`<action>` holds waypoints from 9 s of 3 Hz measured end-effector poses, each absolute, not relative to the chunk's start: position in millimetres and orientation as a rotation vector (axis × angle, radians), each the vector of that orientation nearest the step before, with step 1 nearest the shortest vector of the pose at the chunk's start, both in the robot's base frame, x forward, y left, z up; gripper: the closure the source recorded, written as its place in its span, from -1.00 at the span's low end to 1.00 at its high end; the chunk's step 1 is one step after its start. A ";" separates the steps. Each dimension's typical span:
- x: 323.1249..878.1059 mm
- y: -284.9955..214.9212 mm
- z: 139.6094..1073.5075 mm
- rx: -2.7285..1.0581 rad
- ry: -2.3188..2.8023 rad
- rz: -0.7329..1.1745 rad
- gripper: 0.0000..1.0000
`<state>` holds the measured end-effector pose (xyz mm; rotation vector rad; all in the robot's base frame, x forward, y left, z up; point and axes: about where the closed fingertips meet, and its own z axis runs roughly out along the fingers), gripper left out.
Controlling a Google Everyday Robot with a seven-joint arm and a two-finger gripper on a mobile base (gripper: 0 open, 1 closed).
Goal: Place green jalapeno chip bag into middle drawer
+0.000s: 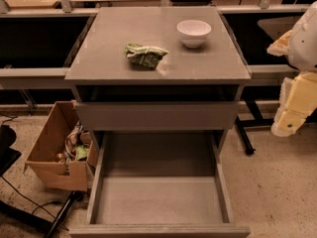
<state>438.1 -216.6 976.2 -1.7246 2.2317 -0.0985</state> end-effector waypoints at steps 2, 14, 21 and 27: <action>442.8 -217.8 972.6 -1.706 2.213 -0.086 -1.00; 749.7 42.3 885.5 -1.438 1.829 0.500 1.00; 441.7 -151.9 722.2 -0.783 1.941 0.542 1.00; 547.8 -43.9 503.3 -0.746 1.824 1.101 1.00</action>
Offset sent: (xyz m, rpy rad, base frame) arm 0.0118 -0.0043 -0.0148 0.0588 -0.0174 0.0001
